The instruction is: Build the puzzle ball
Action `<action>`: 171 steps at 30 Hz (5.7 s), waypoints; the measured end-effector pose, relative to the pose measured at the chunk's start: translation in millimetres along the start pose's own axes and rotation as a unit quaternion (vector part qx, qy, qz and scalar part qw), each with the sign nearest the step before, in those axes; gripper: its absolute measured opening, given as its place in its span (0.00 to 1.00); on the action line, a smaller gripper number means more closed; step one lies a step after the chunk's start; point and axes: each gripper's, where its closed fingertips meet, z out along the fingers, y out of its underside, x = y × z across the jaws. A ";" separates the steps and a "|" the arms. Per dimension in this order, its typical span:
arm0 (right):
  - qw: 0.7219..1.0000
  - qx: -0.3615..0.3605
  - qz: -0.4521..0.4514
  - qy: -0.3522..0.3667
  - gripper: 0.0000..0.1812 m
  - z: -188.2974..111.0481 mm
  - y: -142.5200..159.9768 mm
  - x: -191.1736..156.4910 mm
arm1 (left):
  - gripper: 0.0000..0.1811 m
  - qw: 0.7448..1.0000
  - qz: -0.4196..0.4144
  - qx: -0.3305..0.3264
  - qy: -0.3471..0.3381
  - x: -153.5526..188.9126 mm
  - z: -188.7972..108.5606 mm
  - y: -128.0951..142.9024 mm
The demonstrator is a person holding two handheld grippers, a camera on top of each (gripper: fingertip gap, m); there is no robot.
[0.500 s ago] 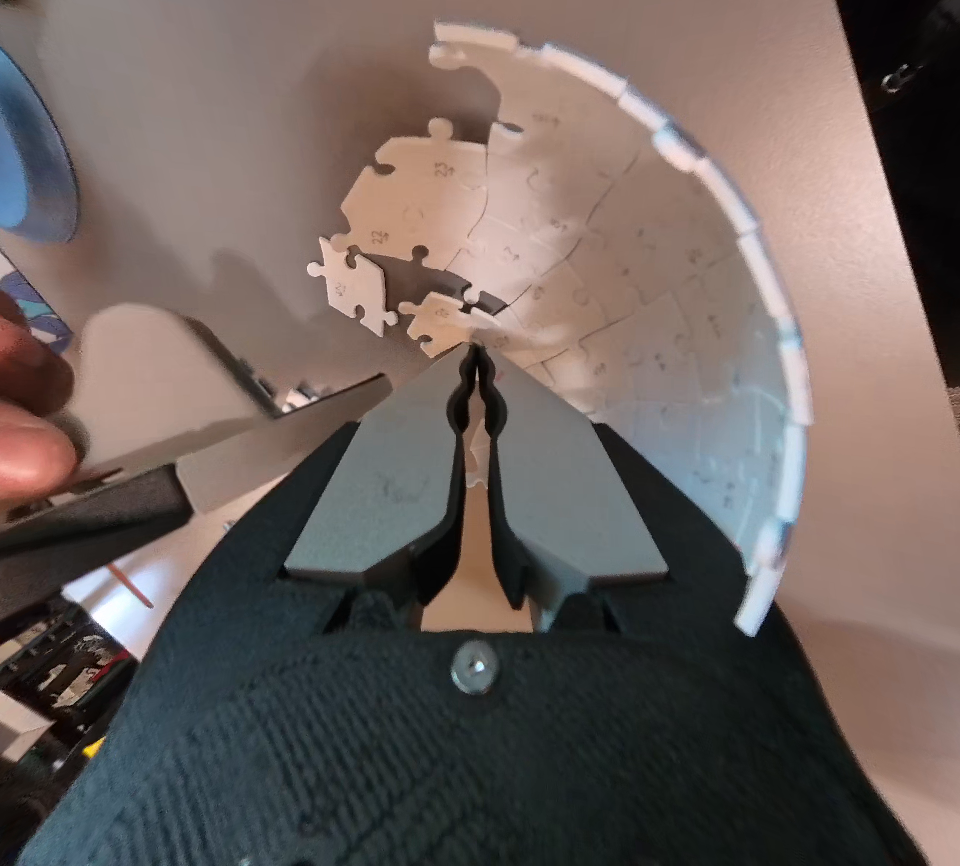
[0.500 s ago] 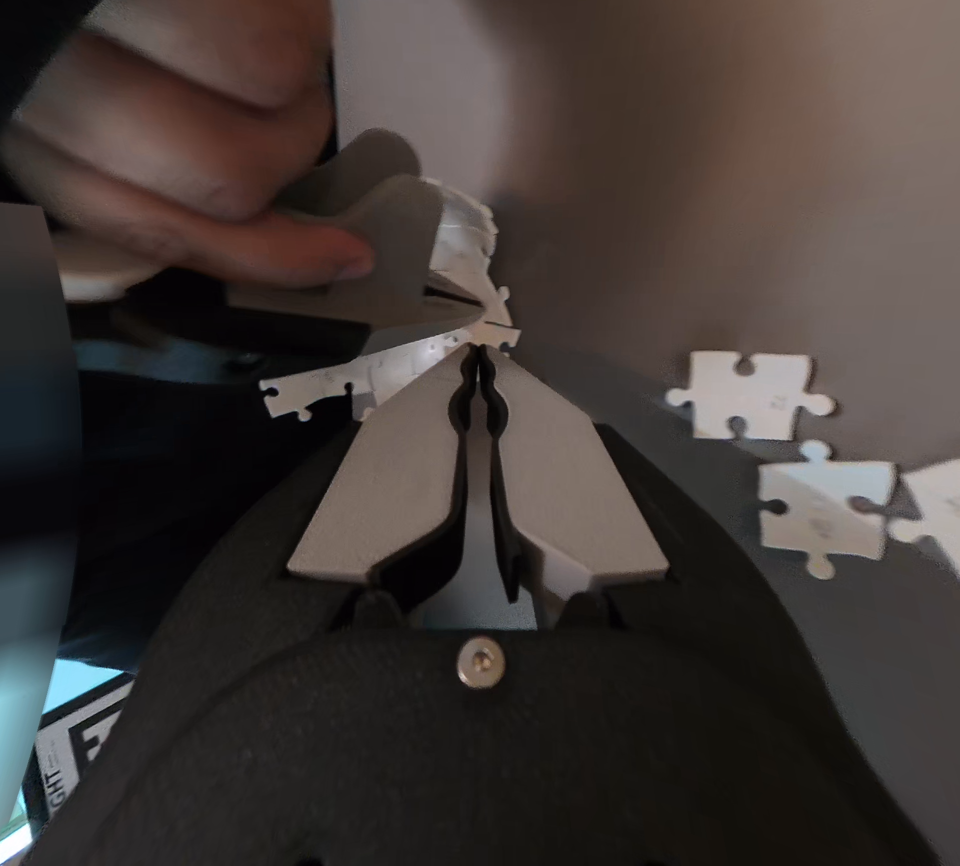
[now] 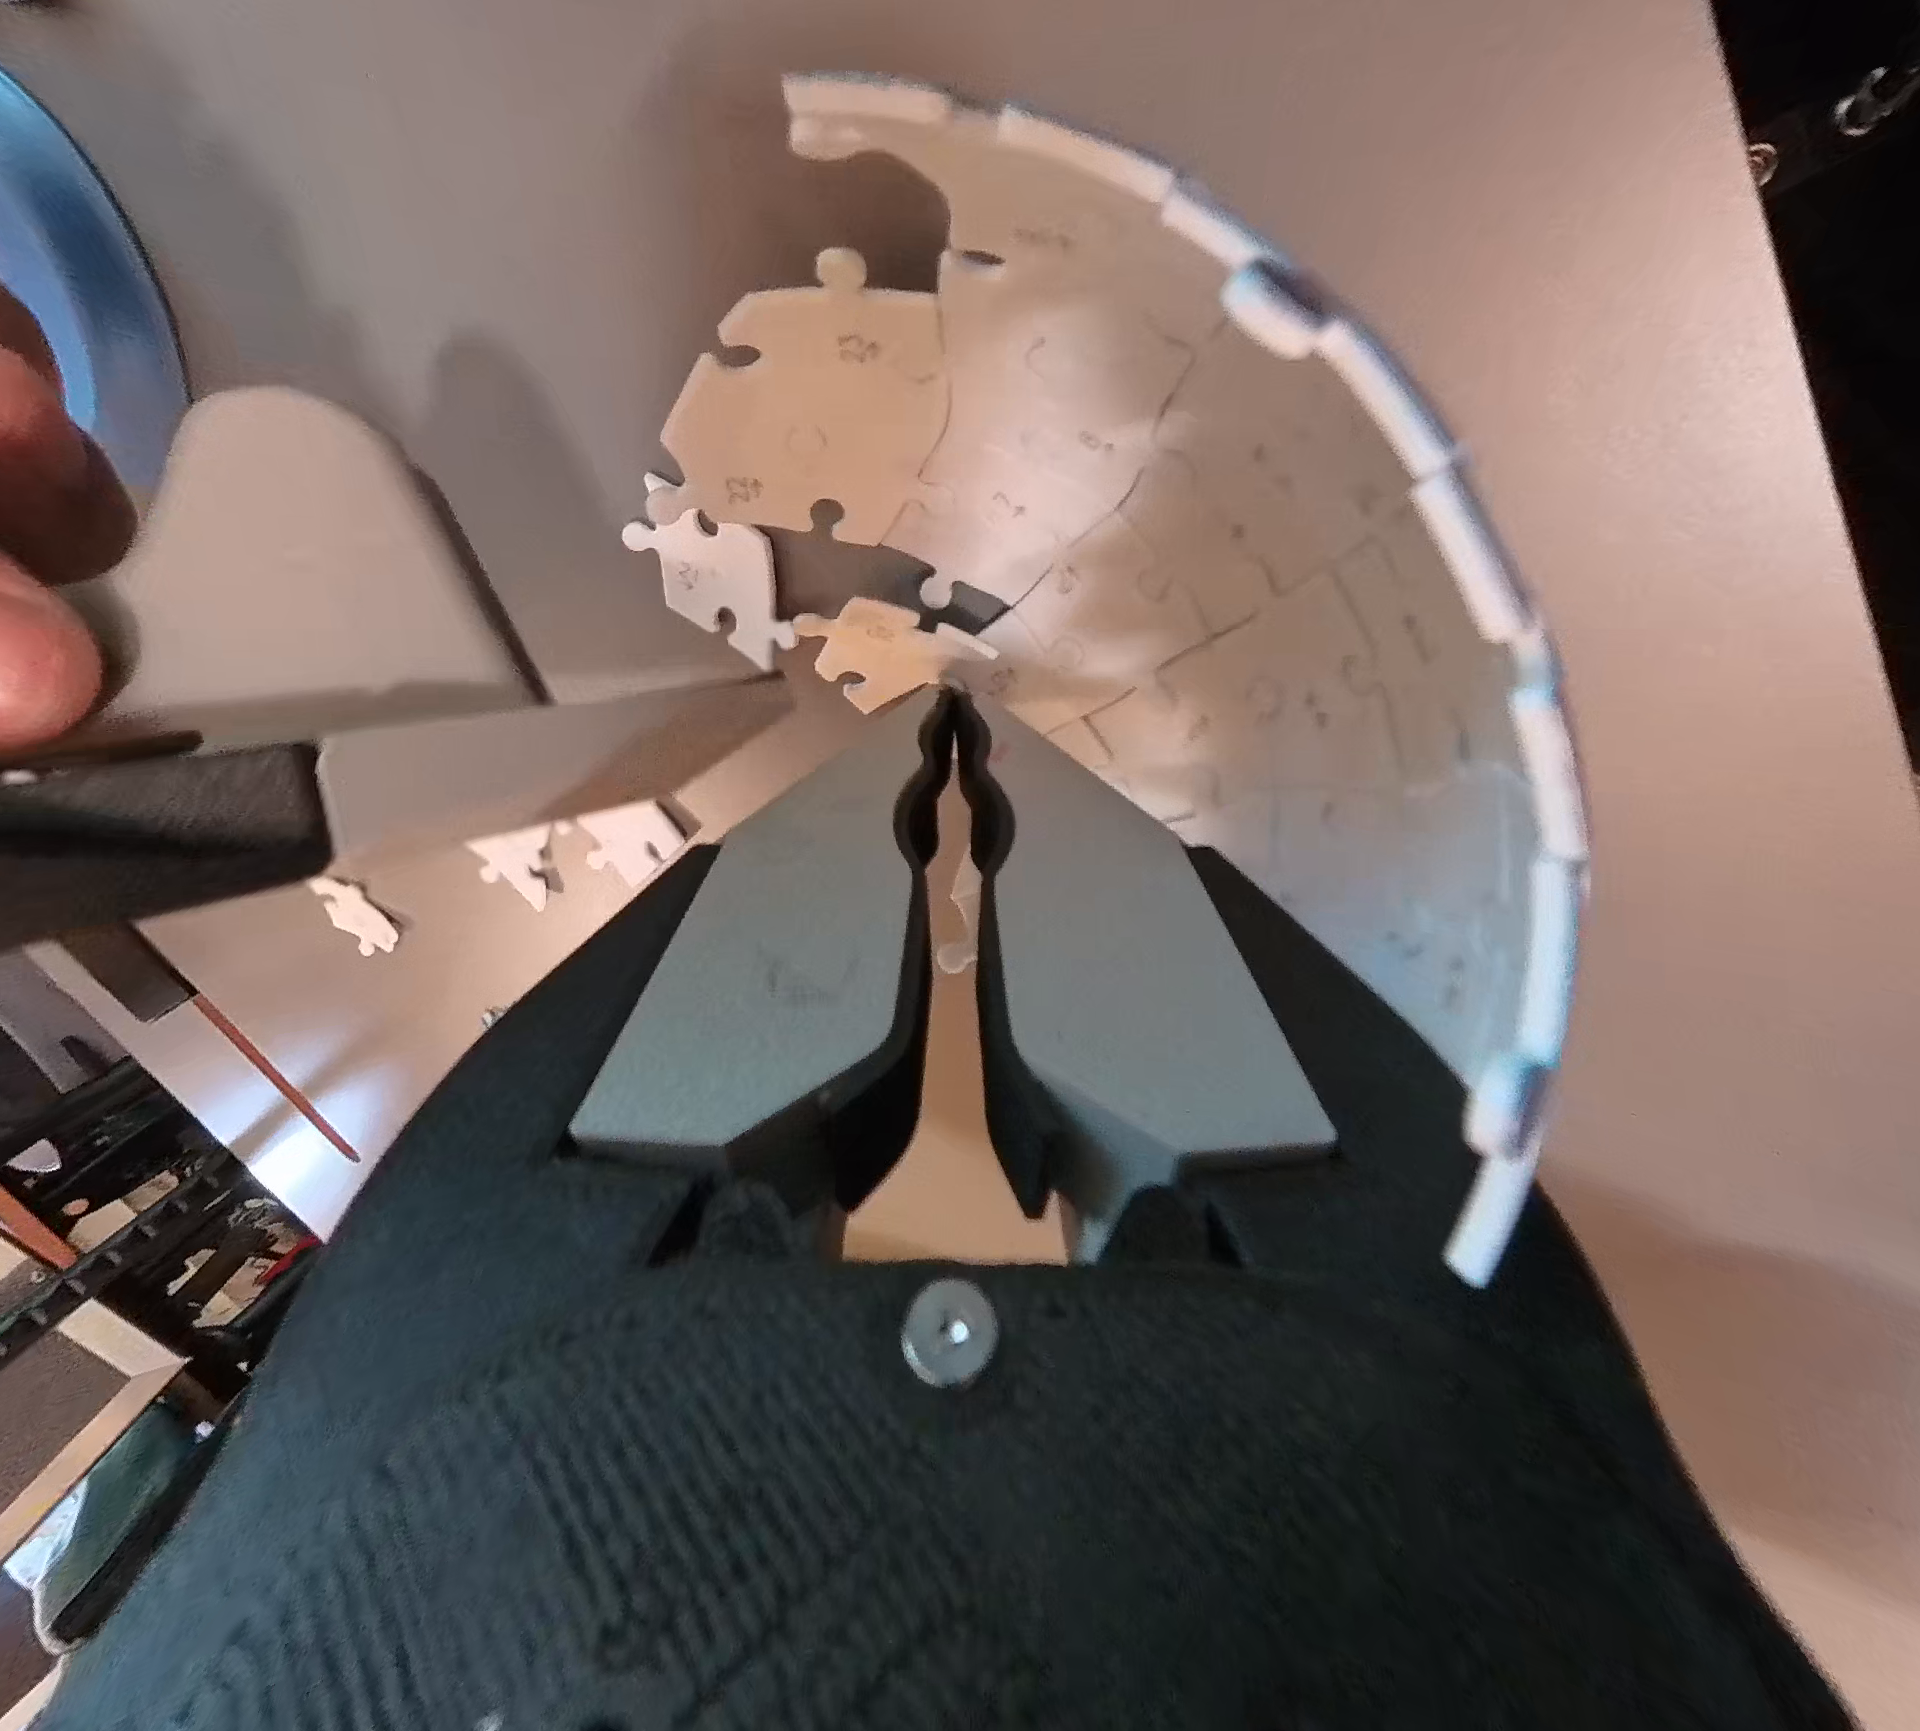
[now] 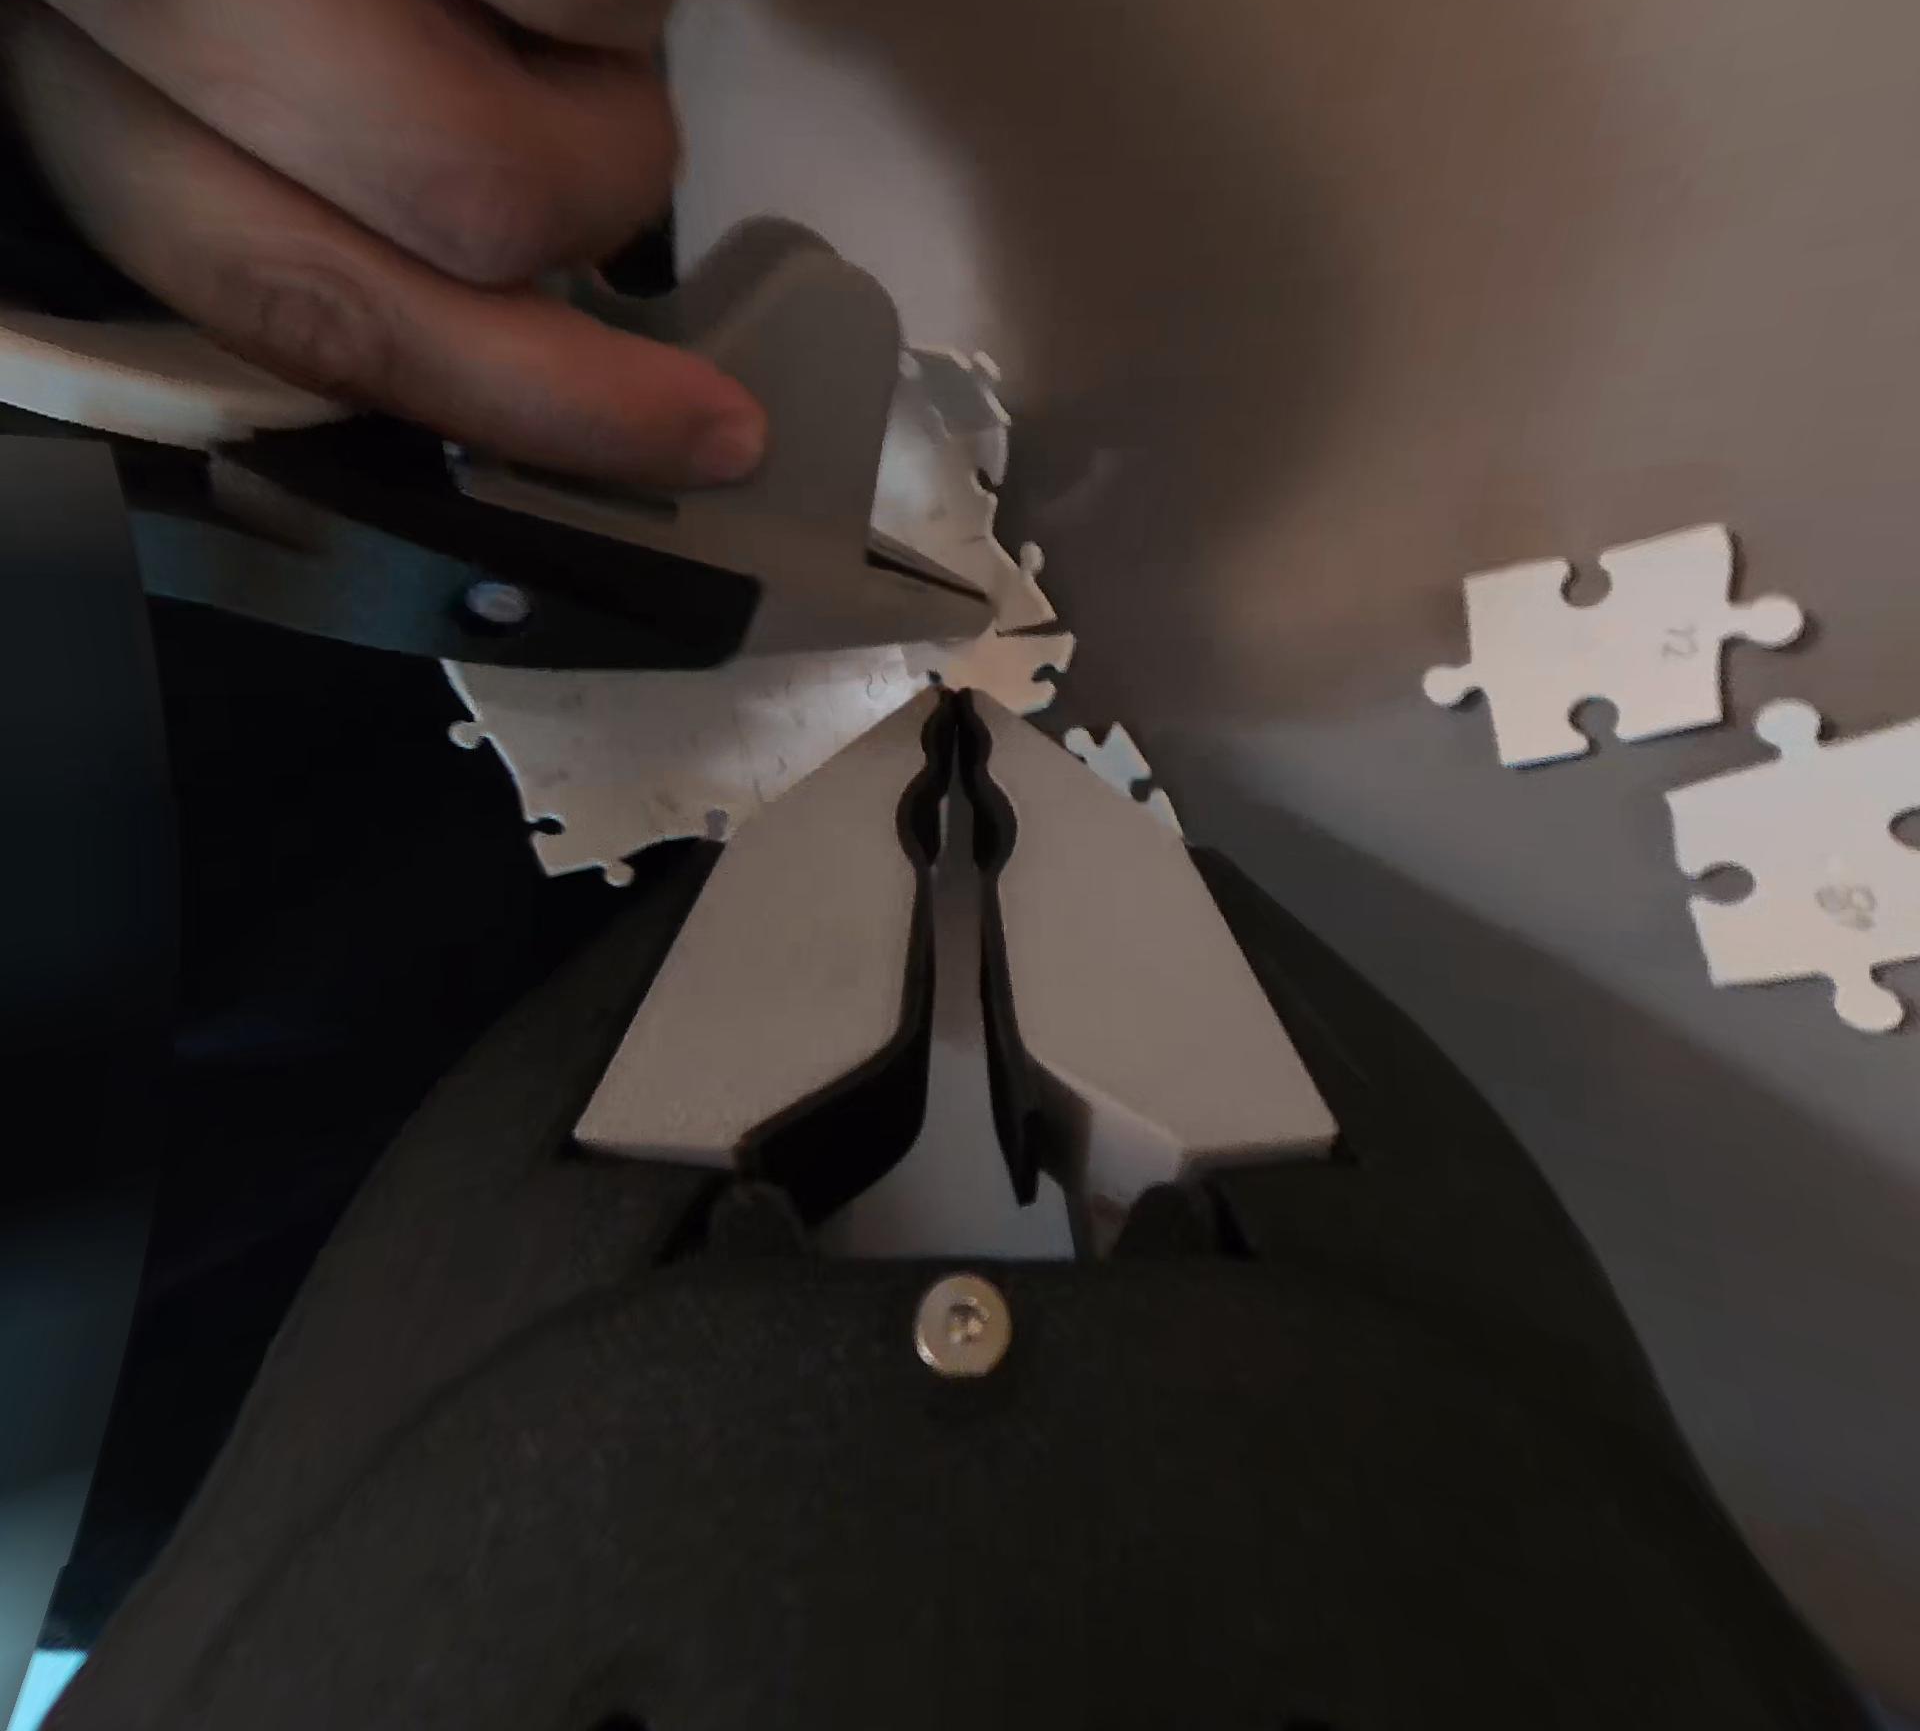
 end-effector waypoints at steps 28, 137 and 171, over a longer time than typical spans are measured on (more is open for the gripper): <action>0.979 -0.089 -0.141 0.120 0.00 28.3 12.6 -0.7 | 0.00 0.998 -0.050 0.046 0.005 4.7 -13.3 0.2; 0.995 -0.060 -0.026 0.075 0.00 35.8 7.5 -9.5 | 0.00 0.998 -0.028 0.012 0.058 16.5 -2.6 -32.2; 0.986 -0.063 -0.054 0.146 0.00 -25.2 30.8 31.4 | 0.00 0.998 0.024 -0.041 -0.048 -1.4 -5.5 -14.4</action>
